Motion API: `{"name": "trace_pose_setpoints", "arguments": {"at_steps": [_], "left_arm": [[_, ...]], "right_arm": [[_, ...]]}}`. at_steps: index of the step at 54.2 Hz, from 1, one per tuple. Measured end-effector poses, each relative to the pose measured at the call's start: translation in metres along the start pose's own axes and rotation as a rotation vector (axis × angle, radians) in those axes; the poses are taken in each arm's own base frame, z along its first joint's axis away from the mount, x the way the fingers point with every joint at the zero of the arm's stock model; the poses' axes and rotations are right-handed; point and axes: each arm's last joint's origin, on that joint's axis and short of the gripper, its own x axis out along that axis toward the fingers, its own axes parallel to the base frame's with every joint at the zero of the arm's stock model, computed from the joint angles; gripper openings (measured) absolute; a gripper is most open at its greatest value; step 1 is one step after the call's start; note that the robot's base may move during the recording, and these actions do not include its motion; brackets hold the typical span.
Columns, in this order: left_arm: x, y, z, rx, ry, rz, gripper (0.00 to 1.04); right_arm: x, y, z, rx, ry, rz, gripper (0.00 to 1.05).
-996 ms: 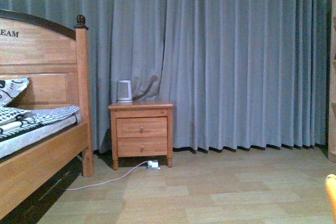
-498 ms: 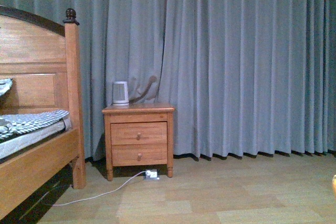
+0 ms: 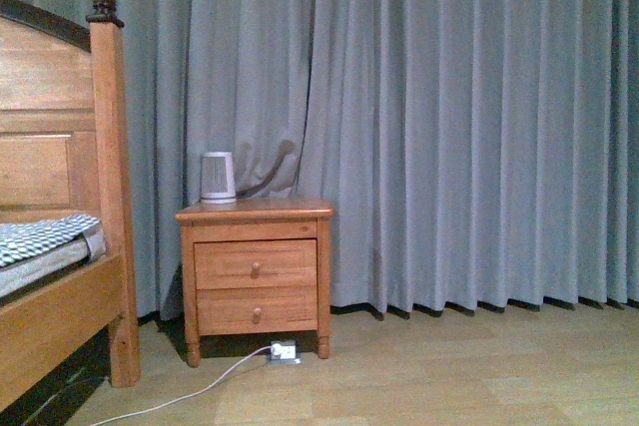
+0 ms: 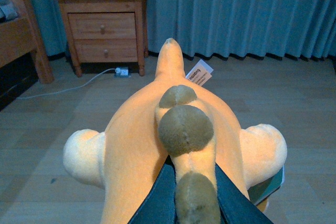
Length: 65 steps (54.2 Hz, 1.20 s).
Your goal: Put away toys
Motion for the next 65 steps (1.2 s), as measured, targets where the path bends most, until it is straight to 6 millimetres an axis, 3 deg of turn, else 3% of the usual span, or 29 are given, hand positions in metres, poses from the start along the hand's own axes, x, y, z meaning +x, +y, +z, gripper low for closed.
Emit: {"name": "trace_pose_setpoints", "arguments": {"at_steps": [65], "left_arm": [[0.0,0.0,0.0,0.0,0.0,0.0,0.99]], "right_arm": [[0.0,0.0,0.0,0.0,0.0,0.0,0.06]]}}
